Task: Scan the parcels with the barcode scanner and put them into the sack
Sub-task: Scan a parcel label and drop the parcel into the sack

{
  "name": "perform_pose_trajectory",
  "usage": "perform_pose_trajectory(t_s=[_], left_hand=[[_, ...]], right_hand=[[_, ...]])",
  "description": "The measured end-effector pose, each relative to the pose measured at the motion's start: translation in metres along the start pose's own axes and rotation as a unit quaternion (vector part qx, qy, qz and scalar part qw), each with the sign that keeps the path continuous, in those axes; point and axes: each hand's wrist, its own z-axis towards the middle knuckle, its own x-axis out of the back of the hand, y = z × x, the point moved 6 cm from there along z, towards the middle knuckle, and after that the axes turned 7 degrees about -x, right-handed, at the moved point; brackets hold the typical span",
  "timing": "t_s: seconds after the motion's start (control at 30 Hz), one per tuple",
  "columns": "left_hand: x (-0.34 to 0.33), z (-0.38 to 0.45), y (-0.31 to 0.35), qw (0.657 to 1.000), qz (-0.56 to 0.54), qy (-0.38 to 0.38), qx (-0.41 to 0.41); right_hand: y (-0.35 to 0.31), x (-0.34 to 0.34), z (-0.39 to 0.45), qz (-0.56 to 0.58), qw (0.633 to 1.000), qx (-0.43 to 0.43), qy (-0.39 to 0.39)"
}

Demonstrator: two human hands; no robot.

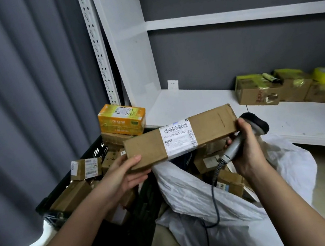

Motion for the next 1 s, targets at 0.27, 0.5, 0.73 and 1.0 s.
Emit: perform_pose_trajectory(t_s=[0.27, 0.5, 0.73, 1.0], left_hand=[[0.034, 0.012, 0.003, 0.988, -0.009, 0.139, -0.065], [0.040, 0.022, 0.002, 0.977, -0.029, 0.199, -0.076], [0.033, 0.033, -0.003, 0.979, -0.026, 0.187, -0.073], [0.026, 0.035, -0.006, 0.983, -0.062, 0.163, -0.059]], right_hand=[[-0.003, -0.013, -0.042, -0.287, 0.946, -0.012, -0.151], [0.025, -0.022, -0.073, -0.330, 0.915, -0.059, -0.226], [0.023, -0.024, -0.067, -0.330, 0.918, -0.045, -0.216], [0.018, -0.028, -0.066, -0.316, 0.924, -0.047, -0.210]])
